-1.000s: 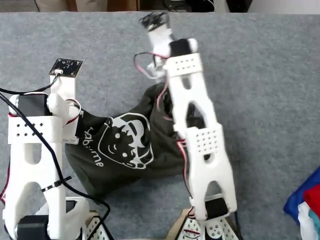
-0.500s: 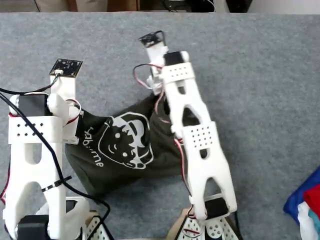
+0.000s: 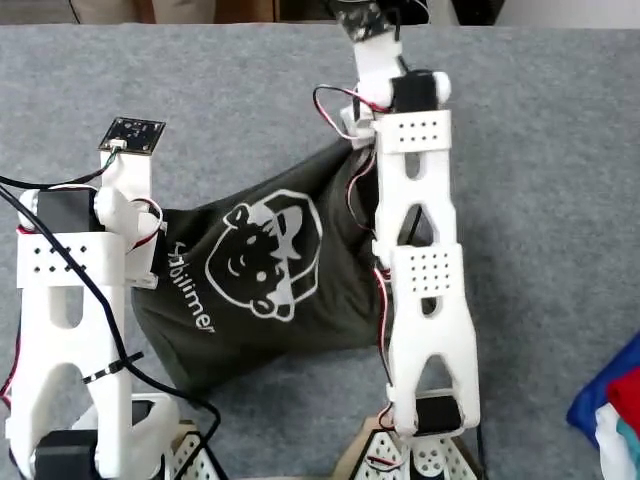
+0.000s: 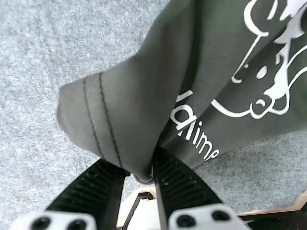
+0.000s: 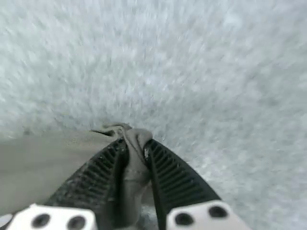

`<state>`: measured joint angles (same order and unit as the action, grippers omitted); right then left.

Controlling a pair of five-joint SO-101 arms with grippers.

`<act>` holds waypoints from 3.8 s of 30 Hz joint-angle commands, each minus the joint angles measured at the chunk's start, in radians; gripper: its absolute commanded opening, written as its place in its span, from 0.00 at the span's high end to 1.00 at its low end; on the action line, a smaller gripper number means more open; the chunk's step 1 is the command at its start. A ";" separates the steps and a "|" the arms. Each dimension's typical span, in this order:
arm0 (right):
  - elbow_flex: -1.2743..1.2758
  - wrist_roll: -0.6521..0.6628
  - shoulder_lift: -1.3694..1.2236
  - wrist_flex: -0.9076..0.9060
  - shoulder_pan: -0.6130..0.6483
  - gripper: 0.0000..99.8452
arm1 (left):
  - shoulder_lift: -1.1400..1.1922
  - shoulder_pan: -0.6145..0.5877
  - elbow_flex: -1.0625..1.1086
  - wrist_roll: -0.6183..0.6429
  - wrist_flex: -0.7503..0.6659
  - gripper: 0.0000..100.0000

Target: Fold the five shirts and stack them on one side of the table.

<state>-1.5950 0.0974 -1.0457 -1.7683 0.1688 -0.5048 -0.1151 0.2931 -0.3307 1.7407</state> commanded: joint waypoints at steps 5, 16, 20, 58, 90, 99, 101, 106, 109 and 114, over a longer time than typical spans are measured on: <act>0.076 -0.063 0.314 -0.020 -0.019 0.99 | -0.028 -0.011 -0.012 0.003 -0.012 0.98; 1.029 -0.058 0.957 -0.014 0.002 0.99 | -0.030 -0.012 -0.005 0.008 -0.005 0.98; 1.494 -0.040 1.150 0.044 0.004 0.99 | -0.030 -0.008 0.005 0.008 0.015 0.98; 1.673 0.115 1.601 -0.005 -0.007 0.69 | -0.021 -0.006 0.292 -0.069 0.011 0.98; 1.774 -0.422 1.036 0.130 -0.130 0.78 | -0.021 -0.002 0.292 -0.069 0.009 0.98; 1.966 -0.451 1.036 0.410 -0.122 0.78 | -0.021 -0.002 0.292 -0.069 0.009 0.98; 1.989 -0.451 1.036 0.442 -0.122 0.78 | -0.021 -0.002 0.290 -0.069 0.006 0.98; 2.064 -0.451 1.036 0.529 -0.124 0.78 | -0.021 -0.002 0.293 -0.064 -0.009 0.98; 2.091 -0.451 1.036 0.562 -0.124 0.78 | -0.019 -0.002 0.295 -0.063 -0.011 0.98; 2.091 -0.446 1.036 0.572 -0.122 0.84 | -0.019 -0.002 0.299 -0.063 -0.011 0.98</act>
<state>0.4964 -0.3460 -0.0100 -1.2144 0.0338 -0.5079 -0.1166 0.5907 -0.3890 1.7361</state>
